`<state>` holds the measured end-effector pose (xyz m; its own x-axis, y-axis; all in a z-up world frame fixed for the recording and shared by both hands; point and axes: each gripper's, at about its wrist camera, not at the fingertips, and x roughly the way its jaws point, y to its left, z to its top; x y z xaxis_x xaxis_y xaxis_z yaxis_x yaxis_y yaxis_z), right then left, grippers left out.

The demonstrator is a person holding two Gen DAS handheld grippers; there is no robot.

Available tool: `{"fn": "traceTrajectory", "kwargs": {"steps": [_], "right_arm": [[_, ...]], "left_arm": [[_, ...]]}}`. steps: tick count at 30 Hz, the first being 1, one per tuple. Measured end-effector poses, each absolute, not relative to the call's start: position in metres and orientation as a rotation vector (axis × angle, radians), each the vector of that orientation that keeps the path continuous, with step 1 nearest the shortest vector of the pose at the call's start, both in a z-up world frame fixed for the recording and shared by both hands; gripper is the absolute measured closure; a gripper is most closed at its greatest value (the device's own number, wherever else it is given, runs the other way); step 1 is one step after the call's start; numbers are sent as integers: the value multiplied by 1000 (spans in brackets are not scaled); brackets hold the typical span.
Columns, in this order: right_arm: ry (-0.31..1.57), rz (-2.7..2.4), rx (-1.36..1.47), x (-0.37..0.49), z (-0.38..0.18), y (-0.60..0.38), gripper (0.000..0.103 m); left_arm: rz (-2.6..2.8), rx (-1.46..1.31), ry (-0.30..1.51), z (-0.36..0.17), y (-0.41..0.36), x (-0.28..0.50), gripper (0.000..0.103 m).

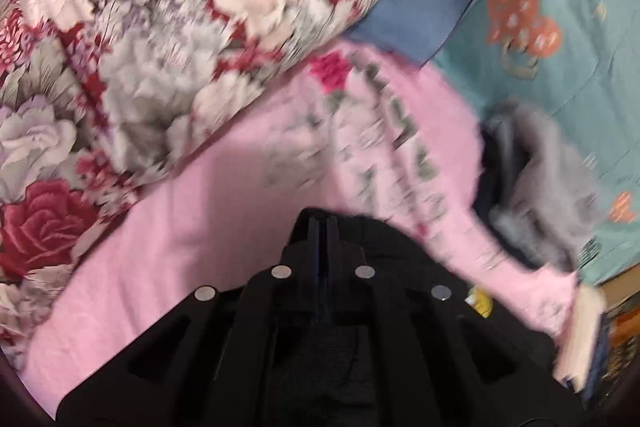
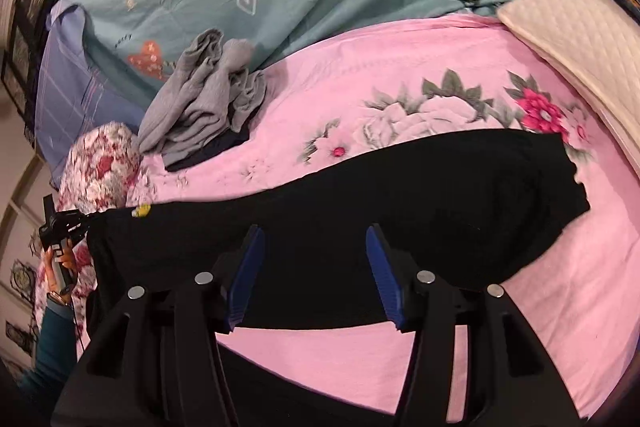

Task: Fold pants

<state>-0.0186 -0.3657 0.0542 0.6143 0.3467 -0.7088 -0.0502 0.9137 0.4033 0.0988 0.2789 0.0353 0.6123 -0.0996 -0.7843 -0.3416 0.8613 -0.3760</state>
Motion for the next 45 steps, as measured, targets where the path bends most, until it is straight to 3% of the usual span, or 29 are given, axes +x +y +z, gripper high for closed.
{"fn": "traceTrajectory", "kwargs": {"steps": [2,4,6,7,18,21,22,23,25,27,31,34,38,41,42,43,45], "right_arm": [[909,244,302,-6,52,-354,48],[925,283,213,14,53,-332,48],[914,343,121,33,54,-305,48],[917,381,86,42,53,-291,48],[1031,667,-446,134,-8,-140,52],[1050,712,-484,145,-22,-131,60],[1062,742,-489,144,-22,-128,72],[1065,755,-513,142,-22,-123,76],[1080,772,-569,136,-22,-114,94],[1082,760,-631,132,-20,-105,99],[1011,678,-577,146,10,-116,100],[996,623,-550,154,17,-124,100],[1097,623,-620,153,-18,-113,98],[1077,673,-550,156,-21,-115,79],[1074,683,-516,159,-20,-118,55],[1075,698,-469,163,-22,-121,50],[1080,726,-436,168,-28,-123,50]], "left_arm": [[199,-470,962,19,280,92,97],[223,-435,982,12,283,91,82],[219,-453,970,8,288,88,18],[213,-476,945,8,291,88,14],[137,-513,937,15,281,91,14],[144,-558,907,24,295,83,14],[143,-584,886,28,300,80,14],[142,-598,882,29,302,80,14],[119,-628,896,27,300,85,14],[101,-609,915,25,289,92,14],[74,-565,941,17,268,105,14],[65,-595,973,5,266,114,14],[50,-666,1006,-13,266,124,11],[37,-674,989,-12,261,126,9],[28,-677,983,-12,258,128,9],[27,-669,979,-11,256,129,9],[41,-615,976,-11,247,130,10]]}}
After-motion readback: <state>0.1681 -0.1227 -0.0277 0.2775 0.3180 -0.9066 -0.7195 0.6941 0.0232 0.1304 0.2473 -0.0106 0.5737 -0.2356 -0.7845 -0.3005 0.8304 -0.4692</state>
